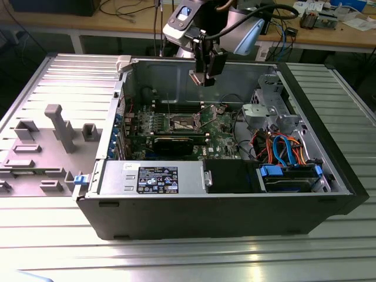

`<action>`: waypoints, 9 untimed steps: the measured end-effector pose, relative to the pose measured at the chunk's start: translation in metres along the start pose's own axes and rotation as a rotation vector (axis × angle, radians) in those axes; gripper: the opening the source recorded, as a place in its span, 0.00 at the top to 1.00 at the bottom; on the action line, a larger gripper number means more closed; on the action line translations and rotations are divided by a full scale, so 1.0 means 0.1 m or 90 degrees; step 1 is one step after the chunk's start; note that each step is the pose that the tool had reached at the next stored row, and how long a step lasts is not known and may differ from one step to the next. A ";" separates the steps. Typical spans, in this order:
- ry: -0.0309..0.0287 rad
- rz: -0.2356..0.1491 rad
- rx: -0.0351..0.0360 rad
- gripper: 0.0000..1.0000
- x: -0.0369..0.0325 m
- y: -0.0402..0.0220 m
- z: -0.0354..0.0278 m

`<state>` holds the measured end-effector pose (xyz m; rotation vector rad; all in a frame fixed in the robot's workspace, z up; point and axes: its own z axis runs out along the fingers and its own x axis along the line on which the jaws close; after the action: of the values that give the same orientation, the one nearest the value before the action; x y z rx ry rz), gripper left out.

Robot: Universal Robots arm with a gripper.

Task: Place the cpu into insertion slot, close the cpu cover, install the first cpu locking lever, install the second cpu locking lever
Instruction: 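Place the cpu into insertion slot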

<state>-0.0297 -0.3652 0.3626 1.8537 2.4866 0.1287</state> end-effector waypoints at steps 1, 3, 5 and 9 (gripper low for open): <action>-0.0004 0.004 -0.0001 0.46 0.000 0.000 0.000; -0.0010 0.011 -0.0002 0.46 0.001 -0.002 0.000; -0.0010 0.012 -0.0002 0.46 0.001 -0.002 0.000; -0.0010 0.012 -0.0002 0.46 0.001 -0.002 0.000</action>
<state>-0.0299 -0.3652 0.3626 1.8760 2.4688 0.1281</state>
